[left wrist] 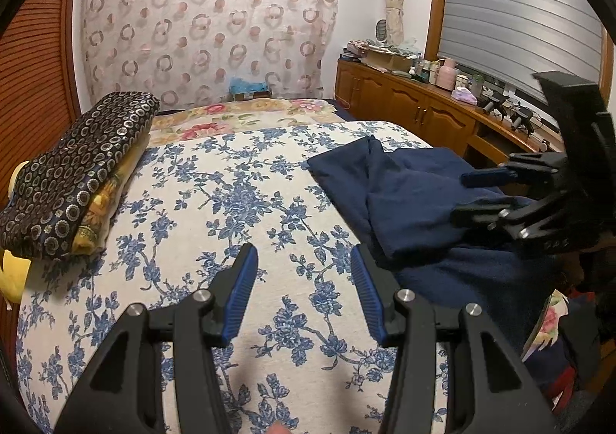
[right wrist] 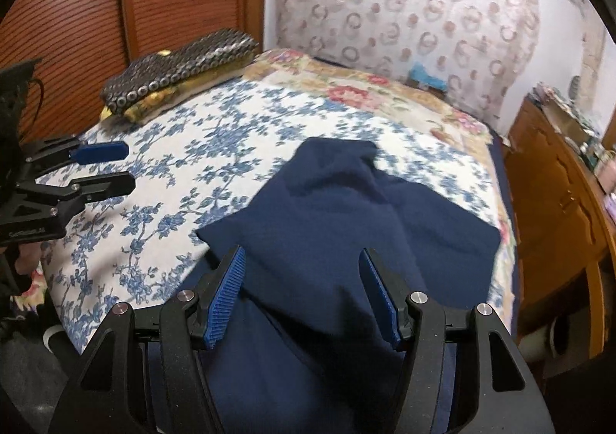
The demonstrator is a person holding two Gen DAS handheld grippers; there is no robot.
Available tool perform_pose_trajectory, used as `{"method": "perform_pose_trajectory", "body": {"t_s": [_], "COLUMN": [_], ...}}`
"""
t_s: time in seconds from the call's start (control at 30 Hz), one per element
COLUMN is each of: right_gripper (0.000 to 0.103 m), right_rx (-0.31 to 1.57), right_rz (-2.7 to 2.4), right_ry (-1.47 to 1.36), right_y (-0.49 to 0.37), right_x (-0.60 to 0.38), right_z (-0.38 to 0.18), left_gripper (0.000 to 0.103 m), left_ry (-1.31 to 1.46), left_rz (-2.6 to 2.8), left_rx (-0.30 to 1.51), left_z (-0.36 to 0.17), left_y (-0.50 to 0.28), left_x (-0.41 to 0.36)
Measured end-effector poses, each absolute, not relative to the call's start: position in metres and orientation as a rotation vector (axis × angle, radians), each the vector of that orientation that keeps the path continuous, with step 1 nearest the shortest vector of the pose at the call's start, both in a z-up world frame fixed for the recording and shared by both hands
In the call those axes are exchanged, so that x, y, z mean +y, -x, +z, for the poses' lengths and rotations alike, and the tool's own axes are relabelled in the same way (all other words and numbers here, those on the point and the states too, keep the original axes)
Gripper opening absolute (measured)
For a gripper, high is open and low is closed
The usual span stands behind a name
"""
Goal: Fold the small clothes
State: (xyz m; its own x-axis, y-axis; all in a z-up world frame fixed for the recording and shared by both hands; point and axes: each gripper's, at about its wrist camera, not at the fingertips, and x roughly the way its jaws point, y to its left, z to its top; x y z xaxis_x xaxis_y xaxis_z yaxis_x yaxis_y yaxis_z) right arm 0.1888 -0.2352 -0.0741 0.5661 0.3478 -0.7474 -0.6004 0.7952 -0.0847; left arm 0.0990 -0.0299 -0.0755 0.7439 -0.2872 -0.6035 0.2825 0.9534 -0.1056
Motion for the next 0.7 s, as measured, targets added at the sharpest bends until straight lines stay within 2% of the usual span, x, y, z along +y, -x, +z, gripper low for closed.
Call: {"method": "perform_pose_trajectory", "body": {"t_s": [0.43, 0.47, 0.5, 0.53, 0.63, 0.7], "right_gripper": [0.061, 0.054, 0.034, 0.020, 0.009, 0.008], "right_rx": [0.893, 0.889, 0.883, 0.878, 0.839, 0.812], "right_rz": [0.649, 0.654, 0.664, 0.675, 0.685, 0.672], "right_ry": [0.412, 0.399, 0.381, 0.359, 0.285, 0.255], "right_y": [-0.206, -0.207, -0.207, -0.208, -0.209, -0.210], "right_x": [-0.199, -0.201, -0.204, -0.206, -0.219, -0.227], "right_z": [-0.115, -0.115, -0.113, -0.110, -0.094, -0.083], "left_gripper": [0.049, 0.049, 0.049, 0.049, 0.049, 0.049], "left_ry": [0.011, 0.011, 0.013, 0.013, 0.014, 0.014], "left_rz": [-0.317, -0.316, -0.316, -0.316, -0.317, -0.318], "left_rx": [0.673, 0.674, 0.675, 0.675, 0.679, 0.681], "left_z": [-0.079, -0.079, -0.080, -0.080, -0.081, -0.082], "left_y": [-0.098, -0.098, -0.098, -0.098, -0.098, -0.099], "left_x": [-0.031, -0.031, -0.031, -0.031, -0.031, -0.031]}}
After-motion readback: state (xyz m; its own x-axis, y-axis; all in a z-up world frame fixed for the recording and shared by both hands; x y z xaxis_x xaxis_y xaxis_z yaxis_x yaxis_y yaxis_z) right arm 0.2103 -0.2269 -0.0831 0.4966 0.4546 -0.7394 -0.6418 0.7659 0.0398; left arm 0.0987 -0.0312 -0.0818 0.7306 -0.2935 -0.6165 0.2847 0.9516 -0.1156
